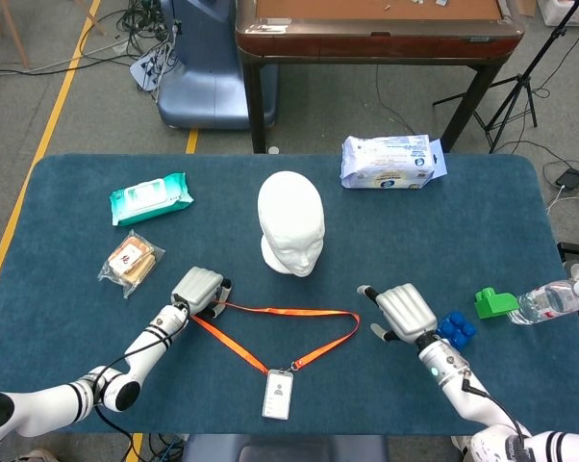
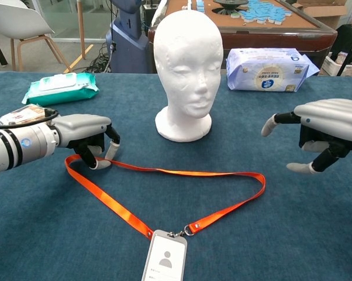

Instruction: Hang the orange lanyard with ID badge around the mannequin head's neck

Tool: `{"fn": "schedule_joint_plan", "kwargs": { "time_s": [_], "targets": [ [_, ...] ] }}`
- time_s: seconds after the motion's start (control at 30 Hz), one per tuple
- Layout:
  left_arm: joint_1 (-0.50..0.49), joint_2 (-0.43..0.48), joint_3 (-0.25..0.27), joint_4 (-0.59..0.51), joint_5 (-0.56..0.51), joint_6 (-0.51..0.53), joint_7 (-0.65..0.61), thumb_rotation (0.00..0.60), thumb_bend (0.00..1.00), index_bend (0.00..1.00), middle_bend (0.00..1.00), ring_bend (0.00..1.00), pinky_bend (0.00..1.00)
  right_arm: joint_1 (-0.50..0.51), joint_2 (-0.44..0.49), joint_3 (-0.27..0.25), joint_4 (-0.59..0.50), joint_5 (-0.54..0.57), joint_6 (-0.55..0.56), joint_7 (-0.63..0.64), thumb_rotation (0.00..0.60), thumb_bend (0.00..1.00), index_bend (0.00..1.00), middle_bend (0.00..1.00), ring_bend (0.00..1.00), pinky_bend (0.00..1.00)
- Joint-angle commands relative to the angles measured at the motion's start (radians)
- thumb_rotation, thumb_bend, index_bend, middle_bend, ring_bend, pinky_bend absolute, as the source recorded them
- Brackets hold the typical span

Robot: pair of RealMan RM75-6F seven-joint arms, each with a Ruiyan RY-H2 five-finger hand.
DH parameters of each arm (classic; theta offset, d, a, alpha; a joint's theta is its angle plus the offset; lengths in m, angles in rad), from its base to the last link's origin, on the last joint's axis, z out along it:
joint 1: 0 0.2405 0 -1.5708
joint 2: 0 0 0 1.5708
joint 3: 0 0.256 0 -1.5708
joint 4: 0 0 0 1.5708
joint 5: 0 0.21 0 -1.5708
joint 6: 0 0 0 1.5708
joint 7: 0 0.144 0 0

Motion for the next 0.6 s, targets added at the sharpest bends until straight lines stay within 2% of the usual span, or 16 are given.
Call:
{"fn": "schedule_joint_plan", "kwargs": {
  "time_s": [0.03, 0.23, 0.6],
  "targets": [
    [-0.001, 0.002, 0.000, -0.004, -0.001, -0.003, 0.002, 0.600, 0.36, 0.60, 1.00, 1.00, 1.00, 0.021, -0.038, 0.010, 0.023, 0.030, -0.020, -0.026, 0.600, 0.32, 0.30, 1.00, 1.00, 1.00],
    [-0.001, 0.006, -0.002, -0.012, -0.002, -0.001, 0.007, 0.600, 0.36, 0.59, 1.00, 1.00, 1.00, 0.055, -0.111, 0.026, 0.081, 0.069, -0.042, -0.060, 0.600, 0.32, 0.39, 1.00, 1.00, 1.00],
    [-0.007, 0.018, -0.014, -0.025, -0.049, -0.017, 0.036, 0.600, 0.36, 0.57, 1.00, 1.00, 1.00, 0.113, -0.225, 0.053, 0.178, 0.158, -0.061, -0.126, 0.600, 0.28, 0.42, 1.00, 1.00, 1.00]
  ]
}}
